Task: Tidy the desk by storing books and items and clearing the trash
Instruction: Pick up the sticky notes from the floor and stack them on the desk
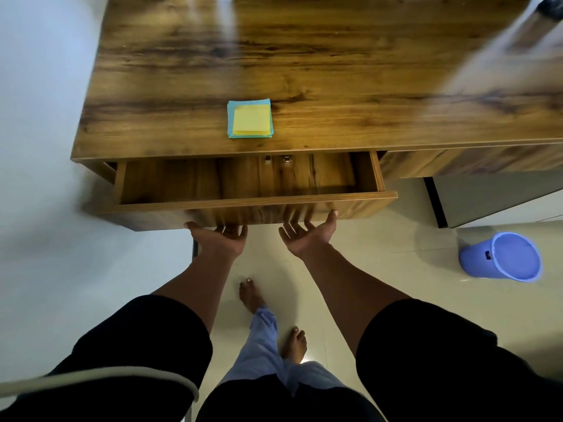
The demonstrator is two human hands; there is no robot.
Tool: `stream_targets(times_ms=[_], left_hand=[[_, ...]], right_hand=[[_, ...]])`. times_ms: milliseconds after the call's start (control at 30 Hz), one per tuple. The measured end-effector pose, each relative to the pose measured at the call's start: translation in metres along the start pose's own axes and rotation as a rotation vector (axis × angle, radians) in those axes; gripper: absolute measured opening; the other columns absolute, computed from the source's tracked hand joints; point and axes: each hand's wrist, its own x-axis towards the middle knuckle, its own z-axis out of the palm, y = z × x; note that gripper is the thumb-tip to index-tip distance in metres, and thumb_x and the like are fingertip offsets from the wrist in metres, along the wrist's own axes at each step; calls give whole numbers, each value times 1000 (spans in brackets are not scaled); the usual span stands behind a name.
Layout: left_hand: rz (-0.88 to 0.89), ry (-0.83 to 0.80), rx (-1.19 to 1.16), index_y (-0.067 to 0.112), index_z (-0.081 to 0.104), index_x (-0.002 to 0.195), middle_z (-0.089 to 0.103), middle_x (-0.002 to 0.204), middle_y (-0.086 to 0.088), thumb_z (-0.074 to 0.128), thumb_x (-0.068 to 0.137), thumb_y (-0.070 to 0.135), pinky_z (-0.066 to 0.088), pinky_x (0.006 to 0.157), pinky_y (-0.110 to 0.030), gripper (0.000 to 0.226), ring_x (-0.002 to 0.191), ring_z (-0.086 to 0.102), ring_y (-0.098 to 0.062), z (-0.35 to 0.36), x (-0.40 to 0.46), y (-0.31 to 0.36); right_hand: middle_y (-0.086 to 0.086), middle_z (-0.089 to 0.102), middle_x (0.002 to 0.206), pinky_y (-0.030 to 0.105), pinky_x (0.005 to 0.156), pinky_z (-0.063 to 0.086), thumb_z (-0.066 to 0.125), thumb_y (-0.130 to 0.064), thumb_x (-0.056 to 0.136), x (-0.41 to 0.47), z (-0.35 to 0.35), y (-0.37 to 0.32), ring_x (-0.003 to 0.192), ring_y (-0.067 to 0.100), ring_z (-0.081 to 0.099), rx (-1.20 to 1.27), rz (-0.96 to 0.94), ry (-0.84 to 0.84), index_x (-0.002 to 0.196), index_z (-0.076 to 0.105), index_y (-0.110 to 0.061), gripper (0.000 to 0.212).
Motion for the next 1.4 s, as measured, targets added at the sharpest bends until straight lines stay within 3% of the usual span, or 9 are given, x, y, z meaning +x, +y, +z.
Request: stream_targets(times_ms=[433, 533, 733, 833, 933, 1000, 1100, 1267, 1400], left_hand=[[129, 156, 276, 23, 32, 155, 38, 155, -5, 39, 89, 81, 27, 120, -46, 88, 144, 36, -30, -48, -54, -20], [410, 342, 570, 20, 13, 164, 14, 170, -6, 24, 83, 88, 13, 126, -50, 107, 156, 14, -30, -37, -71, -28], [931, 427, 1111, 15, 10, 162, 9, 169, -14, 60, 93, 31, 28, 122, -51, 87, 155, 16, -36, -19, -95, -9], [1045, 256, 1311, 20, 36, 153, 36, 158, -10, 64, 89, 23, 39, 114, -50, 70, 145, 36, -31, -6, -102, -2], [1019, -28, 1700, 21, 63, 126, 63, 133, -5, 59, 91, 39, 50, 96, -41, 40, 116, 60, -24, 8, -100, 5], [960, -136, 1988, 17, 67, 107, 70, 116, -8, 58, 90, 41, 52, 83, -37, 30, 98, 64, -23, 12, -93, 10], [958, -195, 2265, 20, 65, 118, 67, 113, 0, 59, 94, 36, 54, 89, -39, 29, 102, 64, -21, 12, -98, 12], [945, -300, 2525, 18, 68, 109, 68, 99, 0, 56, 96, 41, 58, 81, -38, 29, 89, 65, -16, 10, -86, 18], [806, -338, 2545, 20, 70, 100, 65, 88, -1, 50, 99, 45, 56, 74, -36, 32, 80, 63, -15, 15, -79, 22]], right_hand=[[21, 55, 138, 54, 112, 43, 54, -77, 85, -54, -57, 32, 122, 42, 57, -63, -12, -39, 136, 51, -16, 79], [19, 61, 125, 50, 105, 49, 53, -76, 85, -78, -49, 50, 110, 35, 63, -88, -2, -73, 124, 55, -12, 74], [7, 55, 66, 31, 70, 49, 50, -73, 91, -108, -19, 80, 60, 22, 55, -287, -11, -87, 94, 63, -9, 65], [4, 59, 70, 29, 57, 46, 54, -56, 97, -118, 0, 82, 60, 19, 55, -601, -134, -46, 95, 65, -10, 48], [3, 69, 90, 31, 68, 52, 60, -44, 95, -123, 17, 71, 80, 20, 63, -1037, -552, -33, 95, 66, -21, 24], [-3, 70, 91, 29, 71, 52, 60, -39, 95, -125, 24, 55, 84, 17, 65, -1375, -849, -89, 90, 67, -24, 18], [-8, 69, 95, 33, 81, 55, 58, -43, 94, -118, 28, 29, 90, 14, 63, -1851, -1055, -142, 94, 69, -29, 17], [2, 64, 129, 49, 105, 43, 46, -60, 99, -94, 22, -6, 122, 28, 56, -2425, -876, -181, 126, 64, -27, 46], [7, 46, 155, 53, 111, 35, 32, -77, 95, -85, 13, -20, 142, 35, 42, -2537, -682, -166, 149, 47, -25, 76]])
